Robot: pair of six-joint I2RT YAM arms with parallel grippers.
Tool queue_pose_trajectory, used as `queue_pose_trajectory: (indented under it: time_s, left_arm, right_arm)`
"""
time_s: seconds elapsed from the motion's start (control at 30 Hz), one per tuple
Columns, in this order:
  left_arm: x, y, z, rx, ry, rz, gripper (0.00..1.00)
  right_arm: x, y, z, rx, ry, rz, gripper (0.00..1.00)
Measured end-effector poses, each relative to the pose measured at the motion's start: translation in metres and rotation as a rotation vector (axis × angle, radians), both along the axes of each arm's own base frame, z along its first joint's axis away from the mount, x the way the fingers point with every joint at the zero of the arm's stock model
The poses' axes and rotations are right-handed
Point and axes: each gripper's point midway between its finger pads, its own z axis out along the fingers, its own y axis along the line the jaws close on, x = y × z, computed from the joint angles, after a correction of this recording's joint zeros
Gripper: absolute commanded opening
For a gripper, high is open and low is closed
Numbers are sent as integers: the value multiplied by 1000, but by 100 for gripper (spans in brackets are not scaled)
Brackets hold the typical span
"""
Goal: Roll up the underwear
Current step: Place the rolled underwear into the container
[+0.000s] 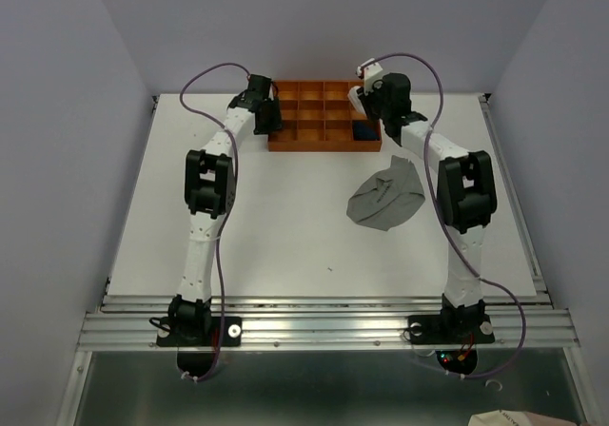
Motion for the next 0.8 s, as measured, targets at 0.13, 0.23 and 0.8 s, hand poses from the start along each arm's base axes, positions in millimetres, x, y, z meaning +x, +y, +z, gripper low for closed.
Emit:
queue_pose_trajectory:
  time_s: [0.13, 0.23, 0.8]
  left_arm:
    - [3, 4, -7, 5, 0, 17, 48]
    - [6, 5, -11, 6, -4, 24, 46]
    - [16, 5, -9, 1, -44, 33, 44]
  right_arm:
    - [13, 2, -10, -35, 5, 12, 1]
    - [16, 5, -17, -56, 8, 36, 1]
    - [10, 34, -47, -277, -5, 147, 1]
